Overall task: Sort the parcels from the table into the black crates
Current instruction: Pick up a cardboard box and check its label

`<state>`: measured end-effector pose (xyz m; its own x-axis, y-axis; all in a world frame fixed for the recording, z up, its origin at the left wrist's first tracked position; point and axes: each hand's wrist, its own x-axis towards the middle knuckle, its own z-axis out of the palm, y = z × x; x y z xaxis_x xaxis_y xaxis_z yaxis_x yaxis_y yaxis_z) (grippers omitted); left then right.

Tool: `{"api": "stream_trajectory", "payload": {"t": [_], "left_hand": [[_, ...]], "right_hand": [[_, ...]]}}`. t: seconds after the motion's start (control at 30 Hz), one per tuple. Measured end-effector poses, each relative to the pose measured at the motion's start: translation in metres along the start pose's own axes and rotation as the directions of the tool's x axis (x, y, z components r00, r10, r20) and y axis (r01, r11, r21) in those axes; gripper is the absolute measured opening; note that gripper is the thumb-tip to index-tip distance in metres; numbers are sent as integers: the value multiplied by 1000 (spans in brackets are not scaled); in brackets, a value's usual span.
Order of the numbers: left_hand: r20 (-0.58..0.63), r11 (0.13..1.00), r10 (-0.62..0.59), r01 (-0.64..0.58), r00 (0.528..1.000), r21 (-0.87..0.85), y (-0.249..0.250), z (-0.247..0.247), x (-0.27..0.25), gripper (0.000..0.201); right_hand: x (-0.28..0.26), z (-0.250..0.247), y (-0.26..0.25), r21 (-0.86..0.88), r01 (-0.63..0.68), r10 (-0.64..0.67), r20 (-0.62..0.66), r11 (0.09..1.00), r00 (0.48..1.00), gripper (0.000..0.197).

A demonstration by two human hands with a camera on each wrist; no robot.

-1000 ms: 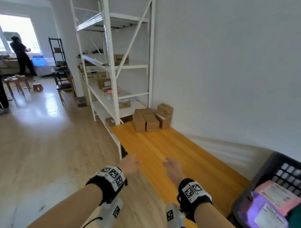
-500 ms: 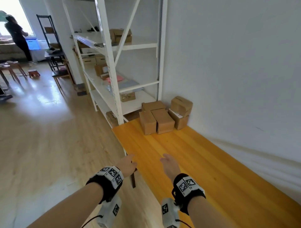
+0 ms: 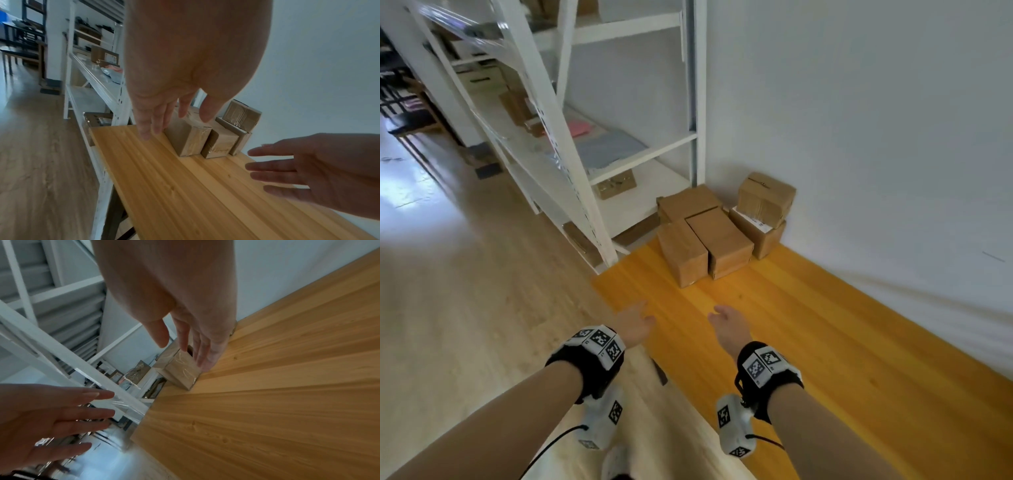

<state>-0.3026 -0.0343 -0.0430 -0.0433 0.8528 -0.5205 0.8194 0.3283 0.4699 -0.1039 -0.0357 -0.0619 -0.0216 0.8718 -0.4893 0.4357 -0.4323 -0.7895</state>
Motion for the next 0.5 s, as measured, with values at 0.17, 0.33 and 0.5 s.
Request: {"api": "stream_trajectory", "payload": {"t": [0.17, 0.33, 0.5], "left_hand": [[50, 995, 72, -75, 996, 62, -2, -40, 74, 55], [113, 986, 125, -137, 986, 100, -3, -80, 142, 57], [178, 985, 169, -174, 969, 11, -8, -111, 194, 59]], "right_hand": [[43, 23, -22, 78, -95, 102, -85, 992, 991, 46], [84, 45, -49, 170, -173, 206, -201, 970, 958, 46], [110, 68, -71, 263, -252, 323, -278, 931, 905, 45]]}}
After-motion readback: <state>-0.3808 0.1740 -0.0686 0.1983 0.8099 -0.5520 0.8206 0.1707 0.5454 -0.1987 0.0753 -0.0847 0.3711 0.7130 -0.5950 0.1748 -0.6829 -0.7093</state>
